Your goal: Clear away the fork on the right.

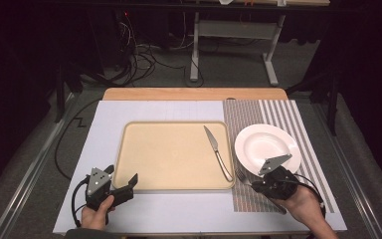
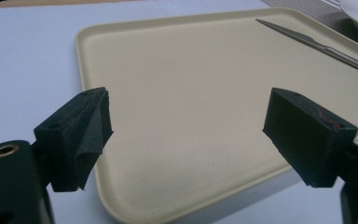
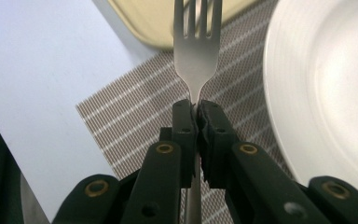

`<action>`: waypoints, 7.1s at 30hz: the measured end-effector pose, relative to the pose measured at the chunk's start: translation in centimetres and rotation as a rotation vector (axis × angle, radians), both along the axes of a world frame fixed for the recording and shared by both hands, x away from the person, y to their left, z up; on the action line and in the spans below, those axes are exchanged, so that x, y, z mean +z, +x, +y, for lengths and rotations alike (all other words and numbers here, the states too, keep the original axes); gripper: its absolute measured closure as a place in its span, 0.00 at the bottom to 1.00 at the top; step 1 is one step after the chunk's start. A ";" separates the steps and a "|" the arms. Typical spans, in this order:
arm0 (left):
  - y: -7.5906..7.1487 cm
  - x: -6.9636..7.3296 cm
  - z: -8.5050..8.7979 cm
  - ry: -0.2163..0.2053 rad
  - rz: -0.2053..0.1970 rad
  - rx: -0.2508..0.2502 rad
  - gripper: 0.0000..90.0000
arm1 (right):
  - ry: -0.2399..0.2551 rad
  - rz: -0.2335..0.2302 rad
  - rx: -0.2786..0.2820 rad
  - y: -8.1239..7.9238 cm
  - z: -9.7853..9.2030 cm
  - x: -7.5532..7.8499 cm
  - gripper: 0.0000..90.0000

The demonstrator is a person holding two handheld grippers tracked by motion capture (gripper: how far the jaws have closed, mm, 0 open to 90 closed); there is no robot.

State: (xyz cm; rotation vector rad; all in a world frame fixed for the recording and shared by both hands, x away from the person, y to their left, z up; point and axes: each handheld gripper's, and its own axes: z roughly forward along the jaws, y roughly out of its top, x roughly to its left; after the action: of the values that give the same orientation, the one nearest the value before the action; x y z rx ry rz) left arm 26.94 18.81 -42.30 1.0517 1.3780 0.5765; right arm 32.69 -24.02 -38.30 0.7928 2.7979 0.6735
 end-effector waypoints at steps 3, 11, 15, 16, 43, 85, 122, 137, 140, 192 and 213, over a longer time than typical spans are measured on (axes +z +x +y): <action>0.1 0.0 0.1 -0.004 0.002 0.009 0.18 | 0.015 -0.005 0.009 0.2 0.7 0.5 0.96; 0.1 0.0 0.1 -0.003 0.002 0.007 0.18 | 0.029 -0.014 0.018 1.3 1.8 1.5 0.96; 0.1 0.0 0.0 0.001 0.003 0.002 0.18 | 0.037 -0.009 0.021 1.9 2.5 1.8 0.96; 0.1 0.0 0.0 0.001 0.003 0.001 0.18 | 0.035 -0.008 0.021 2.0 2.7 1.8 0.96; 0.1 -0.1 0.1 -0.001 0.006 0.001 0.18 | 0.075 0.035 0.021 6.1 7.1 3.5 0.96; 0.1 -0.1 0.2 -0.002 0.008 0.002 0.18 | 0.117 0.117 0.008 8.8 13.0 2.3 0.96; 0.1 -0.1 0.1 -0.004 0.011 -0.002 0.18 | 0.025 0.147 -0.071 10.2 15.5 -2.2 0.96; 0.1 -0.1 0.1 -0.002 0.011 -0.003 0.18 | -0.007 0.111 -0.092 10.3 15.8 -2.8 0.94; 0.1 -0.1 0.1 -0.001 0.011 -0.003 0.18 | -0.012 0.102 -0.098 10.3 15.6 -2.8 0.91; 0.1 -0.1 0.1 -0.006 0.012 -0.003 0.18 | -0.002 0.000 -0.202 12.4 13.7 -3.0 0.82; 0.1 -0.1 0.1 -0.001 0.012 -0.002 0.18 | 0.095 0.006 -0.198 11.1 11.1 -2.6 0.62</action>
State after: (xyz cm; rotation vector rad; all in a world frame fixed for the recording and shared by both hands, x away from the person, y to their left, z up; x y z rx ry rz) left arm 27.02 18.88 -42.41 1.0570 1.3872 0.5685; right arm 43.76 -12.92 -40.88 1.0743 2.6615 0.7733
